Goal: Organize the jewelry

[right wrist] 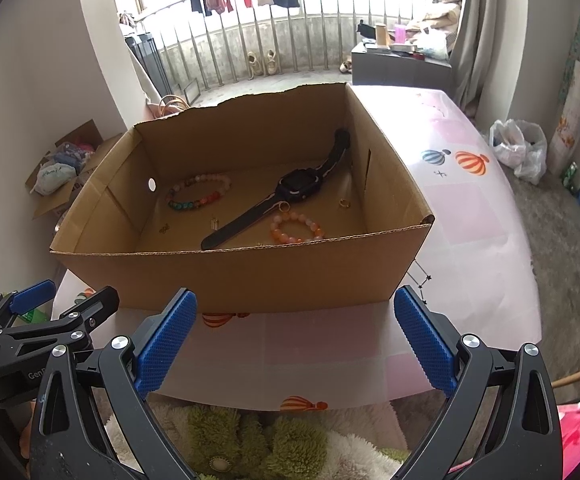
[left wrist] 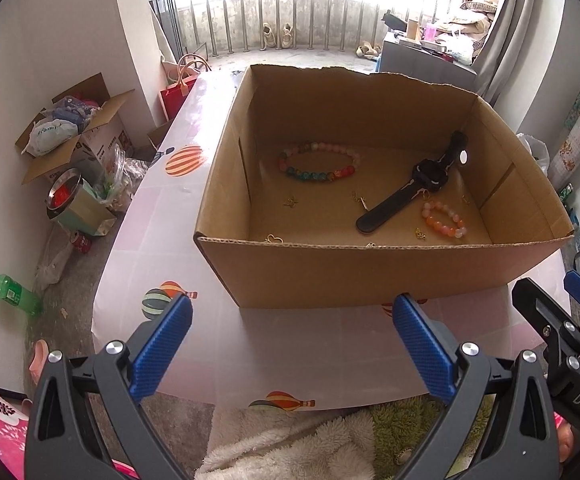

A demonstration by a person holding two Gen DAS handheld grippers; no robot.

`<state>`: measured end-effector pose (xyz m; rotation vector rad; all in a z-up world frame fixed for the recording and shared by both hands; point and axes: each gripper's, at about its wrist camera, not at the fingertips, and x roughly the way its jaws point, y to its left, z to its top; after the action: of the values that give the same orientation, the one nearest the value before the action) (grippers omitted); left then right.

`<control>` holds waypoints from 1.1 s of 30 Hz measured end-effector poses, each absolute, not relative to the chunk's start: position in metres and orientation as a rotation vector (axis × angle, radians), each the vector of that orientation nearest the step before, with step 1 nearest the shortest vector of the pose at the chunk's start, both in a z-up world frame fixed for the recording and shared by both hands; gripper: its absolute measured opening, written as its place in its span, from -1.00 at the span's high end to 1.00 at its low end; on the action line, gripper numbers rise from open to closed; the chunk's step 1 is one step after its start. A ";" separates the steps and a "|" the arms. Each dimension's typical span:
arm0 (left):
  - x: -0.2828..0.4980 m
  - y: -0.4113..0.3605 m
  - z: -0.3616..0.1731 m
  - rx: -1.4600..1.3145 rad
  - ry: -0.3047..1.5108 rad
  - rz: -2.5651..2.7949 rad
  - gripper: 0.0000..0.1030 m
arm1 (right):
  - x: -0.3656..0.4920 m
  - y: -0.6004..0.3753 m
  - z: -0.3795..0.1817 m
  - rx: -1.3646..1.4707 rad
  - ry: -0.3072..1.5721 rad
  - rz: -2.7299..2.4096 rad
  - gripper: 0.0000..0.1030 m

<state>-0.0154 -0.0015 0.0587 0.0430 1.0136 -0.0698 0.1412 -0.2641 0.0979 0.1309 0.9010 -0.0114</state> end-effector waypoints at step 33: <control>-0.013 -0.003 0.051 0.037 1.045 -0.065 -0.89 | 0.142 -0.267 0.093 0.145 0.923 -0.026 -0.84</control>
<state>-0.0133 -0.0031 0.0515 0.0371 1.0448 -0.0654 0.1418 -0.2670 0.0931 0.1453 0.9233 -0.0257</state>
